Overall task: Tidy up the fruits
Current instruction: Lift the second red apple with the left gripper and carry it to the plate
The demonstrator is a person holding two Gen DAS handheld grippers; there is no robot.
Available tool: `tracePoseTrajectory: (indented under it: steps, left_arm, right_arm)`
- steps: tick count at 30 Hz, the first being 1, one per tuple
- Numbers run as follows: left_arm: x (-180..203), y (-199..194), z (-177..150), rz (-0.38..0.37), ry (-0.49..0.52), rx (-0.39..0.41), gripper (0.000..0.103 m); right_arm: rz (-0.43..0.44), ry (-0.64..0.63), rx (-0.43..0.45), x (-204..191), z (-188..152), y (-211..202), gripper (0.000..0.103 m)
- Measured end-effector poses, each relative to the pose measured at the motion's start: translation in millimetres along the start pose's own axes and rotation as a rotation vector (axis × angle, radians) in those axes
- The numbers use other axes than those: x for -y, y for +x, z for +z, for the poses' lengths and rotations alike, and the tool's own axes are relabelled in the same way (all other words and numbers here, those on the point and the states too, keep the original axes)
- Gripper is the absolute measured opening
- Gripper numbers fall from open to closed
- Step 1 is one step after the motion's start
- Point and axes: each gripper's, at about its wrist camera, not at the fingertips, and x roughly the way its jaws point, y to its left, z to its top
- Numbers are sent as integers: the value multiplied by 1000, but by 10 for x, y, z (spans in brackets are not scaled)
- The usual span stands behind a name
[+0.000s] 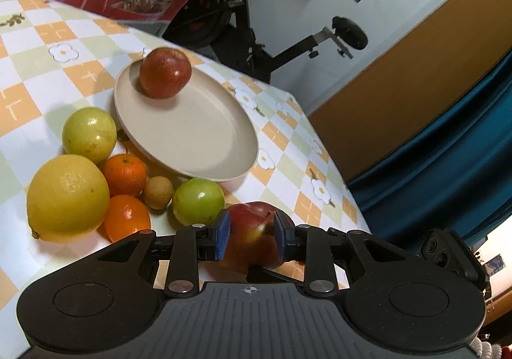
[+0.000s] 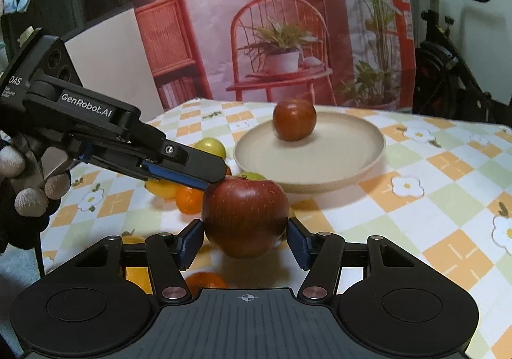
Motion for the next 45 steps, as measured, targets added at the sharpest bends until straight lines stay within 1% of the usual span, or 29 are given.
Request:
tracePoseTrajectory:
  steps: [3,6,11,18,21,22,29,31,33,36,39,43,45]
  left_arm:
    - [-31,74,-42,10,-17,-43,31]
    - [-92,84,-67,-3,-56,-40,32]
    - [-207,112,-45,-30,-138,-58,33]
    - [-120,178,-54,-20,-92,-76,34]
    - [-98,216,-71,-11,-82,-88,40]
    - [-101,214,-72,-10,-84,-85,40]
    - [-94,312,-37,-28,-115,-95,39]
    - [-93,330,-27,-35,-134,-88,39]
    - [-105,336,-15,-47,-156,-81,39]
    - [-97,374,-15,-45,-168,-90,39]
    - [-76,423,-25,-47,-166,-102,39]
    - [-14,482,-41,-79,-152,-129,40]
    - [22,491,-43,-73,-133,-129,40]
  right_arm:
    - [-2,5,-29,7,-57,22,53]
    - [4,18,-29,30,-76,22,53]
    - [11,23,-47,47,-54,29,54]
    - [13,33,-85,119,48,99,61]
    - [24,57,-93,180,60,137,60]
    - [24,52,-90,183,55,140,60]
    - [-56,-99,-36,92,-26,66,59]
    - [-50,-97,-36,117,-38,38,59]
    - [-61,-125,-31,97,-66,-1,59]
    - [-73,-170,-27,51,-120,-64,59]
    - [-72,-166,-28,55,-155,-117,59]
    - [-63,-132,-35,99,-176,-182,59]
    - [-52,-104,-47,136,-178,-201,58]
